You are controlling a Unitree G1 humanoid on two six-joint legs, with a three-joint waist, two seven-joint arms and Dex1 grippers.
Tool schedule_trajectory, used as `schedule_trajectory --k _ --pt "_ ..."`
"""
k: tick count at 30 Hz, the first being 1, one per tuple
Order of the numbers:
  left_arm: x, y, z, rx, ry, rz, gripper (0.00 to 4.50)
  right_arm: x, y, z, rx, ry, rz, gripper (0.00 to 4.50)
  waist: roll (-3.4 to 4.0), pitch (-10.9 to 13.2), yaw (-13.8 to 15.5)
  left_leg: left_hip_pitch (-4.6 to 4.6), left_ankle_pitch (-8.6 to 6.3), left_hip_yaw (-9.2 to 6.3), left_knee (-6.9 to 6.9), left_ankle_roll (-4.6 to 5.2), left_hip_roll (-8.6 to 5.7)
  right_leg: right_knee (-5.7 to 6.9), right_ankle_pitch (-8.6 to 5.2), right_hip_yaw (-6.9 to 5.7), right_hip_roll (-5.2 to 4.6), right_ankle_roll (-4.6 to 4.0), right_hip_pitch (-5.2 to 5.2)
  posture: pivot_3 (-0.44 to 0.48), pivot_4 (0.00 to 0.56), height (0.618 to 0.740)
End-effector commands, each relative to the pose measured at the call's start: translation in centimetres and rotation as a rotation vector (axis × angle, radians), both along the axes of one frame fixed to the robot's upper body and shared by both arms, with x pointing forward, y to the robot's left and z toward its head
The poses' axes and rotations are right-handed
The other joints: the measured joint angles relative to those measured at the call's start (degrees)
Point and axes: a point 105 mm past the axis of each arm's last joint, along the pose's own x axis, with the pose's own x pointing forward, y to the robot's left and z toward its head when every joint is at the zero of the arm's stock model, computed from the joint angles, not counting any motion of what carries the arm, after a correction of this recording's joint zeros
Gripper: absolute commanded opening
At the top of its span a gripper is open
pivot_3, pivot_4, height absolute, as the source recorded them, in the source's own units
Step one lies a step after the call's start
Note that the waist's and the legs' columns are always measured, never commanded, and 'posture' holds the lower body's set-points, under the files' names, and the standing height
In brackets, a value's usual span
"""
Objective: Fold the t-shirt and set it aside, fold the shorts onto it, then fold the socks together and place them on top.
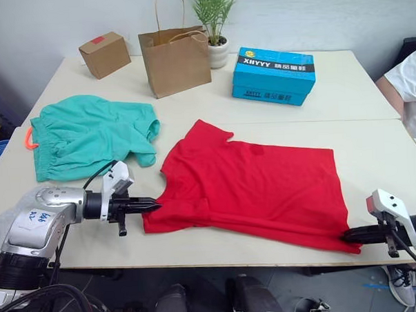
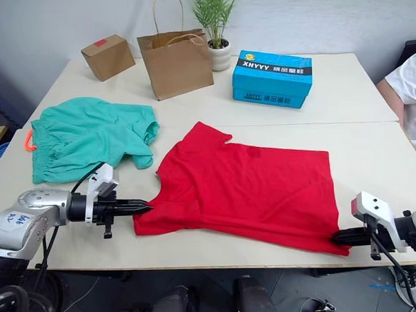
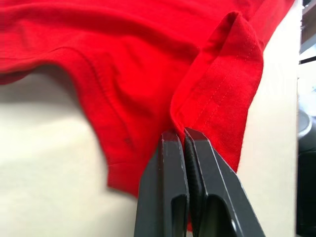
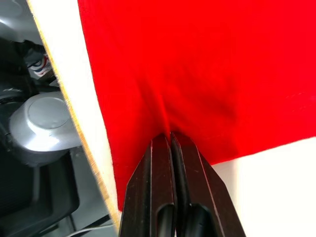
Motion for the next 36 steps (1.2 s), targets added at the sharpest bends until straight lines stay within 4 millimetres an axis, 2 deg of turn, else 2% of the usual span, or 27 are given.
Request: schedule_trajectory --k 1,4,8,12,13,16,17,19,21,23,26,27,28,32,36 --pt "0.4 0.0 0.8 -0.001 -0.046 -0.004 0.00 0.7 -0.3 0.4 0.004 -0.055 -0.039 0.03 -0.01 0.0 0.0 0.00 0.00 0.00 0.00 0.00 0.00 0.00 0.00 0.00 0.00 0.00 0.00 0.000 0.150 0.740" --pt "1.1 0.0 1.8 -0.055 -0.117 0.030 0.69 1.2 0.3 1.2 0.077 -0.062 -0.071 0.62 -0.01 0.0 0.1 0.00 0.00 -0.01 0.01 0.00 0.00 0.00 0.00 -0.01 -0.01 0.01 0.00 0.000 0.150 0.740" --pt "1.9 0.7 3.9 -0.139 -0.291 0.114 1.91 2.0 -0.4 3.5 0.070 -0.243 -0.117 1.93 0.00 0.0 0.1 -0.02 0.00 -0.01 0.03 -0.01 0.00 0.03 0.02 -0.01 0.00 0.03 0.00 0.000 0.150 0.740" --pt "1.3 2.0 5.3 -0.221 -0.386 0.218 3.16 1.2 -1.4 5.6 0.112 -0.347 -0.201 3.31 0.01 0.0 0.1 -0.02 -0.01 -0.01 -0.02 -0.03 0.01 0.03 0.00 -0.01 0.02 0.06 -0.01 0.000 0.150 0.740" --pt "1.0 2.3 5.6 -0.239 -0.393 0.236 3.20 0.9 -1.4 5.9 0.126 -0.356 -0.210 3.64 0.00 0.0 0.1 -0.02 -0.02 -0.01 -0.03 -0.05 0.01 0.02 -0.01 -0.01 0.02 0.08 -0.01 0.000 0.150 0.740" --pt "-1.1 1.6 5.1 -0.234 -0.350 0.168 3.20 -0.7 0.4 6.9 0.214 -0.348 -0.185 3.64 -0.02 0.0 0.1 -0.02 -0.03 -0.04 -0.03 -0.07 0.03 0.00 -0.02 -0.01 0.03 0.09 0.02 0.000 0.150 0.740" --pt "-2.0 1.0 4.6 -0.212 -0.330 0.117 3.02 -1.1 1.5 7.2 0.253 -0.346 -0.166 3.46 -0.02 0.0 0.0 -0.03 -0.03 -0.04 -0.05 -0.07 0.03 0.00 -0.02 -0.01 0.02 0.10 0.02 0.000 0.150 0.740" --pt "-3.6 -0.3 3.1 -0.155 -0.285 0.010 2.61 -1.9 3.9 7.1 0.306 -0.336 -0.123 2.96 -0.02 0.0 -0.1 0.02 -0.06 -0.03 -0.06 -0.11 0.06 -0.01 -0.02 0.00 0.02 0.10 0.06 0.000 0.150 0.740" --pt "-4.5 -1.6 1.8 -0.118 -0.270 -0.060 2.00 -2.3 6.5 6.1 0.312 -0.338 -0.059 2.28 -0.02 0.0 0.0 0.07 -0.04 -0.04 -0.04 -0.12 0.06 0.00 -0.02 0.01 0.02 0.10 0.10 0.000 0.150 0.740" --pt "-4.7 -2.7 1.0 -0.118 -0.268 -0.090 1.36 -2.6 8.6 5.0 0.317 -0.356 -0.008 1.54 -0.03 0.0 0.1 0.08 -0.02 -0.06 -0.03 -0.14 0.06 0.00 -0.02 0.00 0.02 0.09 0.13 0.000 0.150 0.740" --pt "-4.1 -4.8 -1.4 -0.082 -0.291 -0.120 0.43 -2.4 12.3 2.2 0.314 -0.385 0.050 0.51 -0.10 -0.1 0.2 0.05 -0.01 -0.07 -0.05 -0.10 0.05 -0.07 -0.01 0.00 0.03 0.09 0.11 0.000 0.150 0.740" --pt "-3.8 -5.1 -1.7 -0.076 -0.303 -0.117 0.12 -2.3 12.8 1.7 0.319 -0.386 0.048 0.13 -0.10 -0.1 0.2 0.03 -0.01 -0.06 -0.06 -0.09 0.04 -0.11 -0.01 0.01 0.02 0.09 0.10 0.000 0.150 0.740" --pt "-3.5 -5.4 -2.0 -0.076 -0.305 -0.105 0.05 -2.0 13.0 1.3 0.314 -0.397 0.034 0.06 -0.09 -0.1 0.2 -0.02 -0.02 -0.07 -0.05 -0.07 0.00 -0.10 -0.01 0.01 0.01 0.09 0.07 0.000 0.150 0.740" --pt "-2.1 -5.8 -3.2 -0.045 -0.328 -0.062 0.05 -0.5 12.8 -0.3 0.268 -0.447 -0.040 0.06 -0.14 -0.1 0.1 -0.10 -0.04 -0.05 -0.03 0.02 -0.03 -0.12 0.02 0.02 -0.03 0.14 0.01 0.000 0.150 0.740" --pt "-0.2 -5.4 -2.6 -0.062 -0.383 0.036 0.05 0.1 11.1 -0.4 0.262 -0.462 -0.105 0.06 -0.14 -0.1 0.2 -0.07 -0.03 -0.06 -0.05 0.03 -0.03 -0.09 0.02 0.00 -0.02 0.14 0.01 0.000 0.150 0.740"
